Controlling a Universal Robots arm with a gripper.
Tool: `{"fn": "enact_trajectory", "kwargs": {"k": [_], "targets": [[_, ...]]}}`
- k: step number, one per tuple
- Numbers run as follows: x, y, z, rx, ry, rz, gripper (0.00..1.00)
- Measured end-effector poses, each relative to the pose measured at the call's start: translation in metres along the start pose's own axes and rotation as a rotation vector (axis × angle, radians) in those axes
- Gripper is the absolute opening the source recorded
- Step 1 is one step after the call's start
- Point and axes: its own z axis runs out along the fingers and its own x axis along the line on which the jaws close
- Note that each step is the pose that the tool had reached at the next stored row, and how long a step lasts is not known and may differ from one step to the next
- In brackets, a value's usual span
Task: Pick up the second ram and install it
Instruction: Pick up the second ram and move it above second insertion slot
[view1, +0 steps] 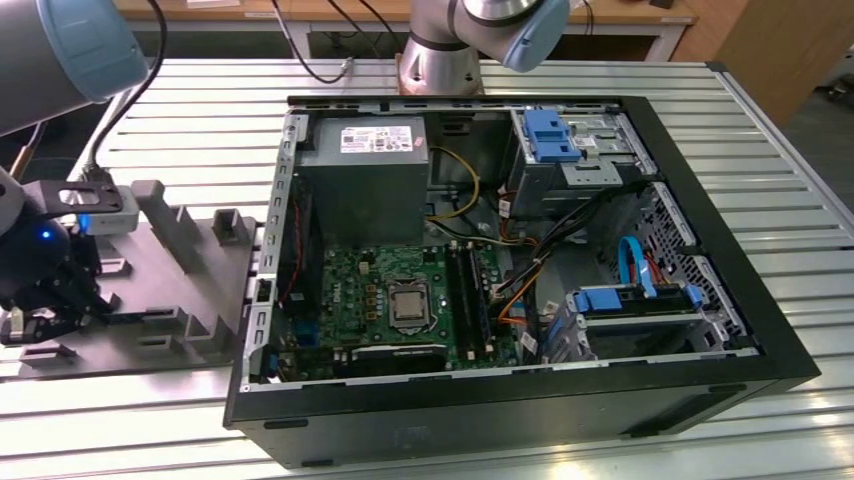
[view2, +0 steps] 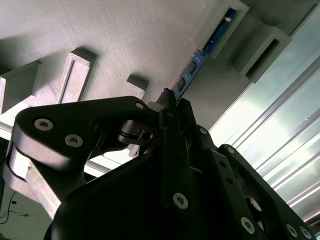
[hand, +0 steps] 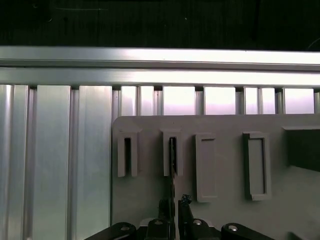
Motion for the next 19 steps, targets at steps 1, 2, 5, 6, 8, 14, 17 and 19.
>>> {"fn": "enact_trajectory", "kwargs": {"k": [1, 2, 5, 6, 8, 14, 17, 19], "targets": [[0.0, -0.0004, 0.0001, 0.0002, -0.0001, 0.0, 0.21], [0.0, -0.0005, 0.0002, 0.0002, -0.0001, 0.0, 0.21], [0.0, -0.0006, 0.0001, 0.0001, -0.0001, 0.0, 0.21], [0.0, -0.0006, 0.0, 0.0001, -0.0001, 0.0, 0.21], [0.0, -0.0006, -0.0001, 0.0003, -0.0002, 0.0, 0.21], [0.0, -0.0006, -0.0002, 0.0002, -0.0001, 0.0, 0.21], [0.0, -0.0006, -0.0002, 0.0002, -0.0001, 0.0, 0.2], [0.0, -0.0006, -0.0002, 0.0003, -0.0002, 0.0, 0.13]]}}
